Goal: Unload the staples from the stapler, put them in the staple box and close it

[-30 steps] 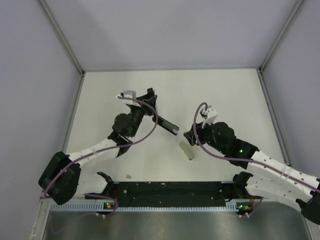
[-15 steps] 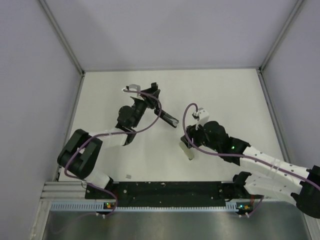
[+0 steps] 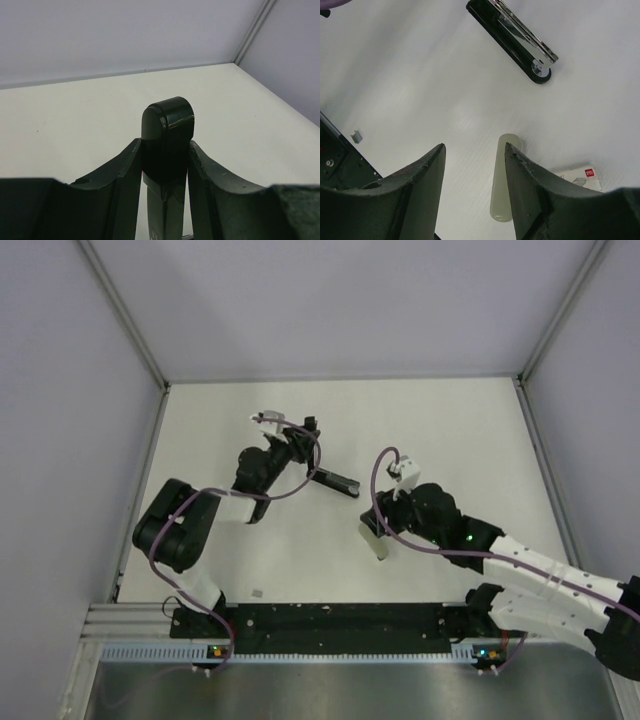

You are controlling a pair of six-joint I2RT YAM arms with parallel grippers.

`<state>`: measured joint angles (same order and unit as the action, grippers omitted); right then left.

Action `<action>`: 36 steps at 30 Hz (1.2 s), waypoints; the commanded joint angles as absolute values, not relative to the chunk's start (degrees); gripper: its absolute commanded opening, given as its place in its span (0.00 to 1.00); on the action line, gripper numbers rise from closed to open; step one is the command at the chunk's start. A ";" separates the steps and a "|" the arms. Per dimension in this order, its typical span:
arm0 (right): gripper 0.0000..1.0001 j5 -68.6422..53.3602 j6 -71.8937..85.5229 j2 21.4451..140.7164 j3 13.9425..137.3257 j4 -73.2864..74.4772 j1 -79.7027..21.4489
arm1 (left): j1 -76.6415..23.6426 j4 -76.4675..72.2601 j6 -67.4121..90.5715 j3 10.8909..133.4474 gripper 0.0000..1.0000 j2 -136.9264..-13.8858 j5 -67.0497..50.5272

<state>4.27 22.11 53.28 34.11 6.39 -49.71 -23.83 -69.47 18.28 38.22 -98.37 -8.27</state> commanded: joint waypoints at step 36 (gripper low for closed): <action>0.50 1.23 22.94 47.90 30.76 3.60 -49.75 | -33.92 -47.29 -11.60 37.00 0.00 -88.24 -2.90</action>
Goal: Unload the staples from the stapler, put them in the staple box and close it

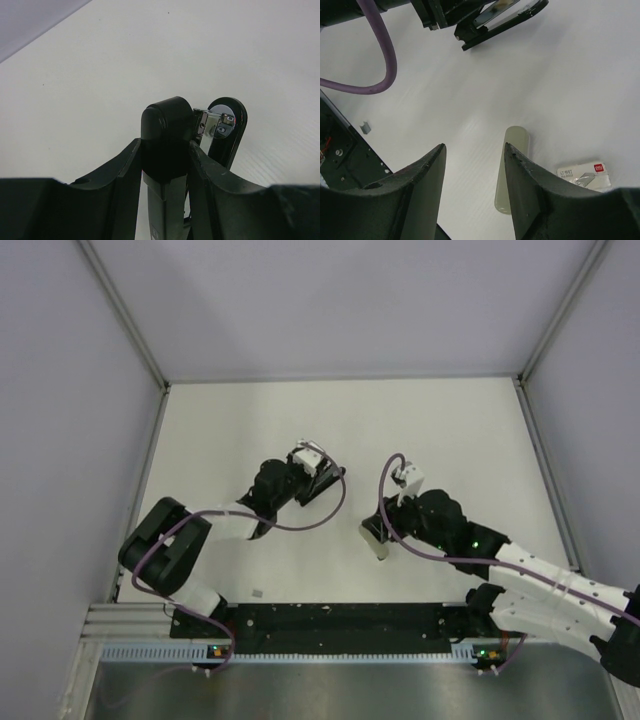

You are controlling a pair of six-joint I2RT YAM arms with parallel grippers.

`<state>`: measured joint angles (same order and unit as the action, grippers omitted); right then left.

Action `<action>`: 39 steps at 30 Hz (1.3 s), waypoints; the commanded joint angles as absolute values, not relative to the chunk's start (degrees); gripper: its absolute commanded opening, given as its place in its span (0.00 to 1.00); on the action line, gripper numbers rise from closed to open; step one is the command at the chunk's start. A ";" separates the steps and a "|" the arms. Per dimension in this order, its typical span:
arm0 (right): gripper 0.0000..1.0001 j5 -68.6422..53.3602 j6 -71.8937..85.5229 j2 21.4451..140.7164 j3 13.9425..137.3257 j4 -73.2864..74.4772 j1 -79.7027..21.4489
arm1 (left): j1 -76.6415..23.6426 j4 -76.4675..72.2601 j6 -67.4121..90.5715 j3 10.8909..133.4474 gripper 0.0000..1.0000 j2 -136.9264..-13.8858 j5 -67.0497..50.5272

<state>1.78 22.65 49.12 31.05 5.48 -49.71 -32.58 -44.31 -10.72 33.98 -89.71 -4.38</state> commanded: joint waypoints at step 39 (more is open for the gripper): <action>0.57 0.35 25.75 51.41 28.39 0.53 -49.75 | -37.71 8.52 -3.96 77.70 0.47 -108.11 21.98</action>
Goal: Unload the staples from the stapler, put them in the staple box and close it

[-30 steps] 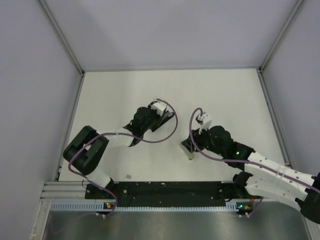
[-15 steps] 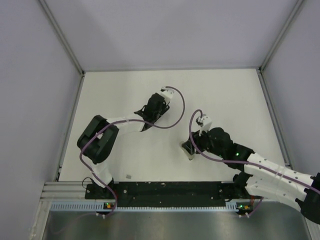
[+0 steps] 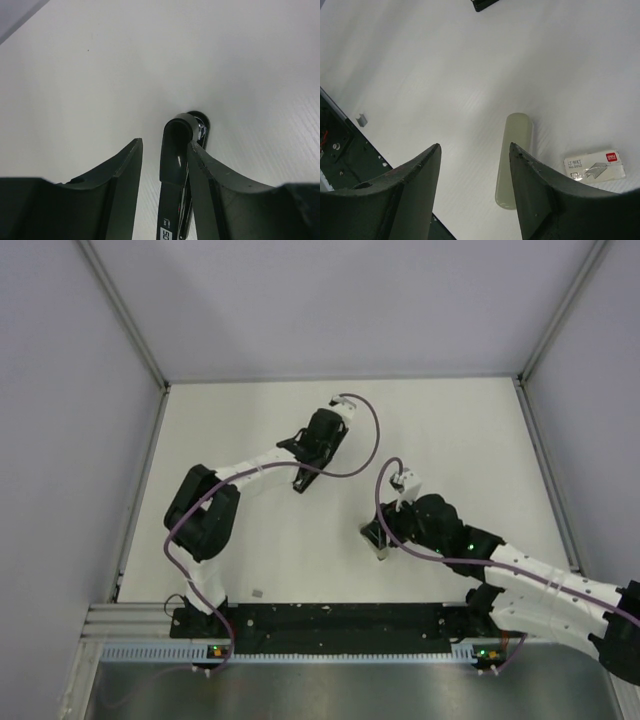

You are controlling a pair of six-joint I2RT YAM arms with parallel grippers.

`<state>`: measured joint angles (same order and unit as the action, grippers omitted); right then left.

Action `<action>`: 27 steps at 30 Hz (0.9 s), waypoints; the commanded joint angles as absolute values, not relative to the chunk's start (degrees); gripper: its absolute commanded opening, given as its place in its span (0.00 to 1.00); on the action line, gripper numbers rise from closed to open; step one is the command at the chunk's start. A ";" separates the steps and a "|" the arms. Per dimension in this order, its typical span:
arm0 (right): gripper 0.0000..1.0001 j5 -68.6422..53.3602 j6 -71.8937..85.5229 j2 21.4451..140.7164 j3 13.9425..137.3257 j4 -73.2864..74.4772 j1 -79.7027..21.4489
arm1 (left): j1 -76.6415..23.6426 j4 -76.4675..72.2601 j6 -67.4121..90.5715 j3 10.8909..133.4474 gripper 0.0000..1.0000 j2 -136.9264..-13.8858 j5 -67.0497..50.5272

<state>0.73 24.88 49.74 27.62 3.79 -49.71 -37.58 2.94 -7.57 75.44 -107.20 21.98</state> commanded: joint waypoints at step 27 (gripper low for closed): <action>0.60 0.18 22.76 57.04 38.05 27.50 -50.10 | -37.71 11.34 15.47 57.76 0.55 -73.23 -17.29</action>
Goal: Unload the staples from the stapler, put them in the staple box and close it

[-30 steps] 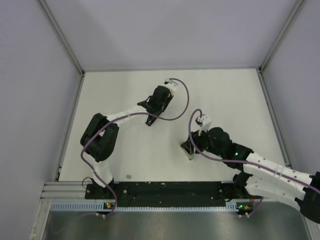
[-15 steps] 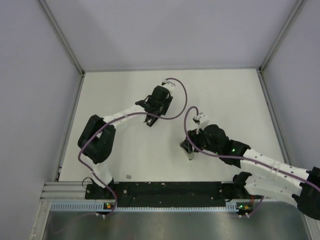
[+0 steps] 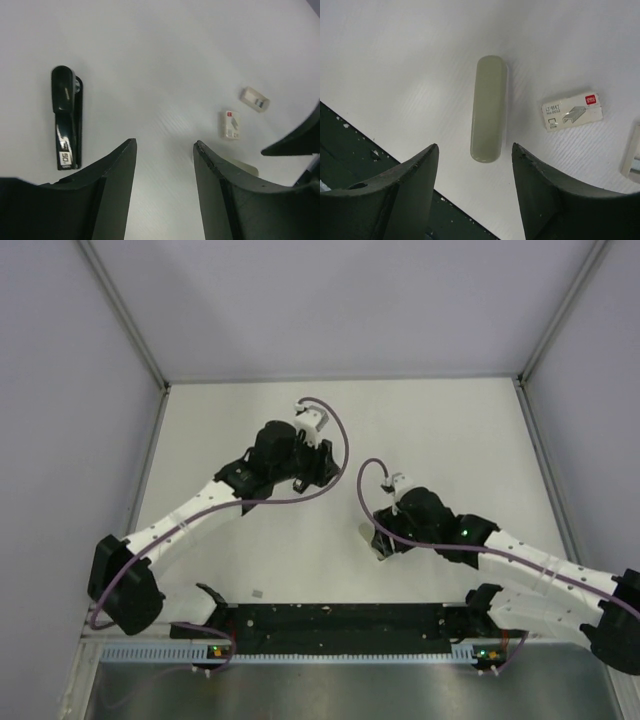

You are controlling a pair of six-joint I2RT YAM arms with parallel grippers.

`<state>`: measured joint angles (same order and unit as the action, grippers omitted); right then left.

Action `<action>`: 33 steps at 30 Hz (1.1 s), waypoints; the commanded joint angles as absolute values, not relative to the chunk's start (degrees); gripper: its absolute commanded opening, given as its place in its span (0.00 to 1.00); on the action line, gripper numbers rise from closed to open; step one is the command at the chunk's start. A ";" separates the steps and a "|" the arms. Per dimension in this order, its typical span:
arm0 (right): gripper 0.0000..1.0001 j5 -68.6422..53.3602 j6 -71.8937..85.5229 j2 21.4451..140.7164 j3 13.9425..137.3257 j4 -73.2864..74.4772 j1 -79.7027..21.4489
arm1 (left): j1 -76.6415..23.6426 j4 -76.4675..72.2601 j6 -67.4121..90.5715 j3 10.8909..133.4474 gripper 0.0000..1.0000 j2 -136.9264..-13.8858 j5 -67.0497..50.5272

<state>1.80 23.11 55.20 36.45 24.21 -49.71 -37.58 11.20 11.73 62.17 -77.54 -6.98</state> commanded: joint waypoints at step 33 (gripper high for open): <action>0.53 11.16 23.29 74.17 44.74 25.14 -57.83 | -37.71 18.98 20.65 38.58 0.55 -43.43 -21.71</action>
